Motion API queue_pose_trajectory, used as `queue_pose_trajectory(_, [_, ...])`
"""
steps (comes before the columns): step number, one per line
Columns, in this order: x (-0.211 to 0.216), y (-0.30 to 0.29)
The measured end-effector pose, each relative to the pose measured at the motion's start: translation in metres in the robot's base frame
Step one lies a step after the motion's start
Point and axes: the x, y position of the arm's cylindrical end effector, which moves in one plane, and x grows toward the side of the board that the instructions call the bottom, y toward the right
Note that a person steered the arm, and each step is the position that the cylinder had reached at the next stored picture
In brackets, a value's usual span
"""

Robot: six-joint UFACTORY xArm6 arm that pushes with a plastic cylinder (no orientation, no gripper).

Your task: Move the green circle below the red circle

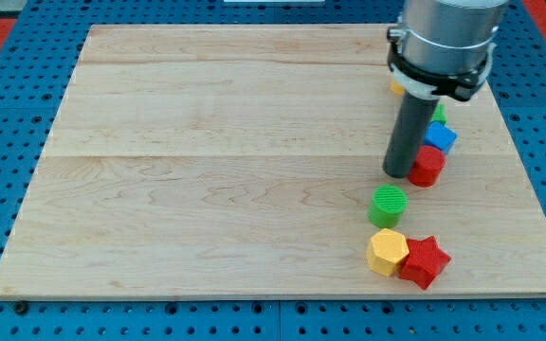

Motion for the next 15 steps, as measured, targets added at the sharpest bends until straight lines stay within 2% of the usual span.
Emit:
queue_pose_trajectory(2, [0.004, -0.011])
queue_pose_trajectory(4, [0.038, 0.029])
queue_pose_trajectory(5, [0.044, 0.03])
queue_pose_trajectory(6, [0.063, 0.007])
queue_pose_trajectory(7, [0.056, -0.047])
queue_pose_trajectory(8, [0.031, -0.077])
queue_pose_trajectory(9, [-0.018, -0.069])
queue_pose_trajectory(10, [-0.06, -0.123])
queue_pose_trajectory(11, [-0.067, -0.213])
queue_pose_trajectory(12, [-0.018, -0.249])
queue_pose_trajectory(13, [0.04, -0.172])
queue_pose_trajectory(14, [0.046, -0.092])
queue_pose_trajectory(15, [0.009, -0.153])
